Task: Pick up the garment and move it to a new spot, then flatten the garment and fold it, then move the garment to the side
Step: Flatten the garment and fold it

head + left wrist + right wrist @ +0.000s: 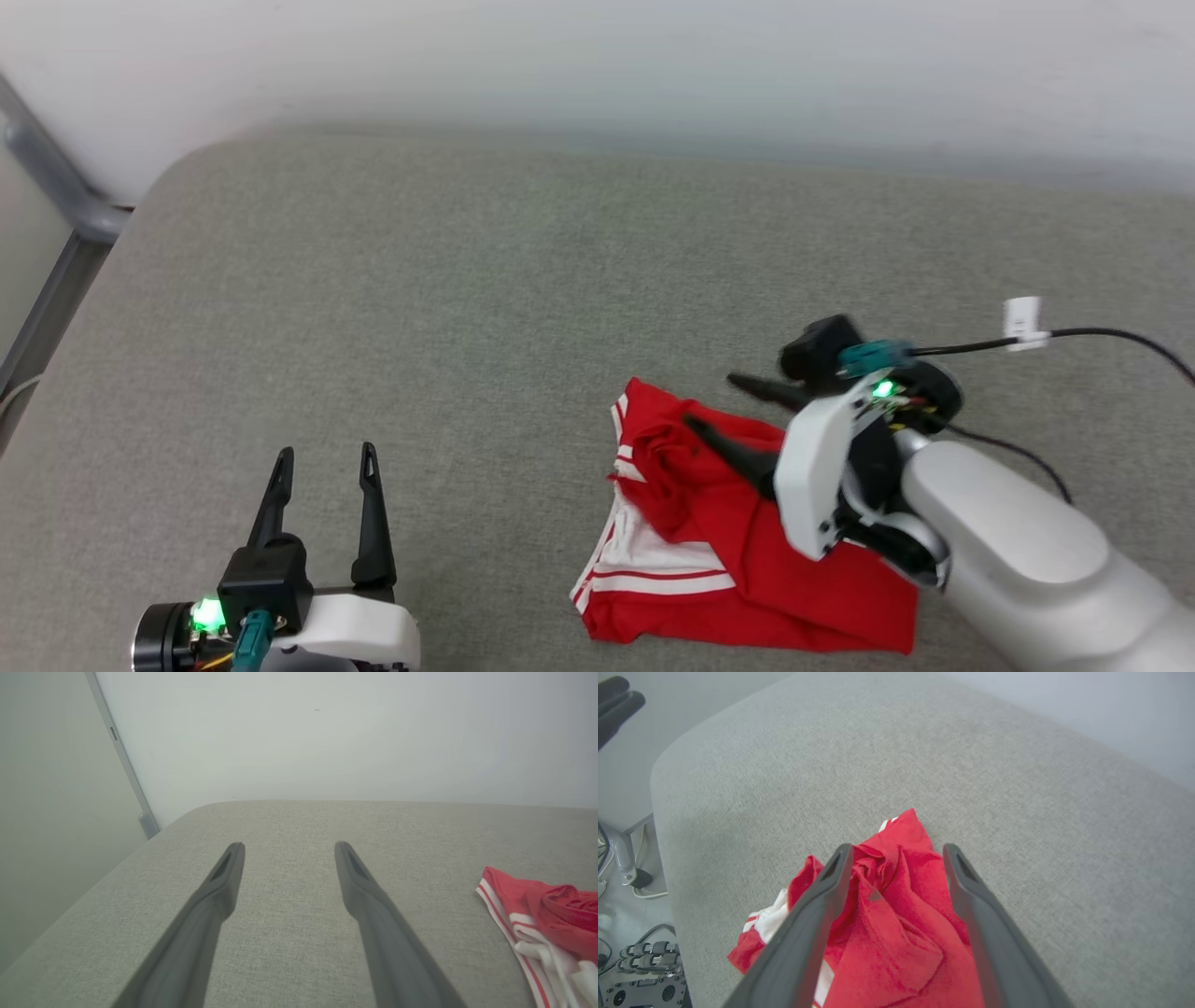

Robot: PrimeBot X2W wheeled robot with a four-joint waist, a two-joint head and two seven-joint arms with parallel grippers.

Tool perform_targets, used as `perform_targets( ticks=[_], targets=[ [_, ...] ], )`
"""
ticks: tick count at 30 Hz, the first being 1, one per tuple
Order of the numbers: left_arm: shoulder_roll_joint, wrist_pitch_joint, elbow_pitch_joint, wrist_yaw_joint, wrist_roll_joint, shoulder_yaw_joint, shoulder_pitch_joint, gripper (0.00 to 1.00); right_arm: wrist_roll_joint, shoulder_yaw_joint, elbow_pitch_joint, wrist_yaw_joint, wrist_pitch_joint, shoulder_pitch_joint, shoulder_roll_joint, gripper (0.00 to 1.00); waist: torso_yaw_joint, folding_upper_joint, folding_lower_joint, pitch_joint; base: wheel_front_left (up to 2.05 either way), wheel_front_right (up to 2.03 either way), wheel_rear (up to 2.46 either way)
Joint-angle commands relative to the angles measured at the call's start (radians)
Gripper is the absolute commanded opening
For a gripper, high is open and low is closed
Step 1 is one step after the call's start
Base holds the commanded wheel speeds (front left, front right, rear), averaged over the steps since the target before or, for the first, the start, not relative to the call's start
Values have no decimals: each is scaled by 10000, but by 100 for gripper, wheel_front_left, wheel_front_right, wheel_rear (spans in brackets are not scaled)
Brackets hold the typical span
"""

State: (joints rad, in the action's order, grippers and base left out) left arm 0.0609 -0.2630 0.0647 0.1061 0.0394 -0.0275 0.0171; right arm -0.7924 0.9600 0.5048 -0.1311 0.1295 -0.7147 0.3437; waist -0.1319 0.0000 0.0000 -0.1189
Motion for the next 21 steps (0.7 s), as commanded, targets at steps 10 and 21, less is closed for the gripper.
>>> perform_targets(
  ticks=[10, 21],
  targets=[
    [60, -22, -75, -102, -95, 70, 445, 100, 2326, -3061, -350, 8, -3005, 1552, 535, 100, 832, 0, 0, 743, 0, 0, 0],
    [156, -22, -43, -273, -105, 57, 812, 100, 5050, -7595, -2281, 8, -3913, 4813, -708, 100, 1226, 0, 0, 1202, 0, 0, 0]
  ],
)
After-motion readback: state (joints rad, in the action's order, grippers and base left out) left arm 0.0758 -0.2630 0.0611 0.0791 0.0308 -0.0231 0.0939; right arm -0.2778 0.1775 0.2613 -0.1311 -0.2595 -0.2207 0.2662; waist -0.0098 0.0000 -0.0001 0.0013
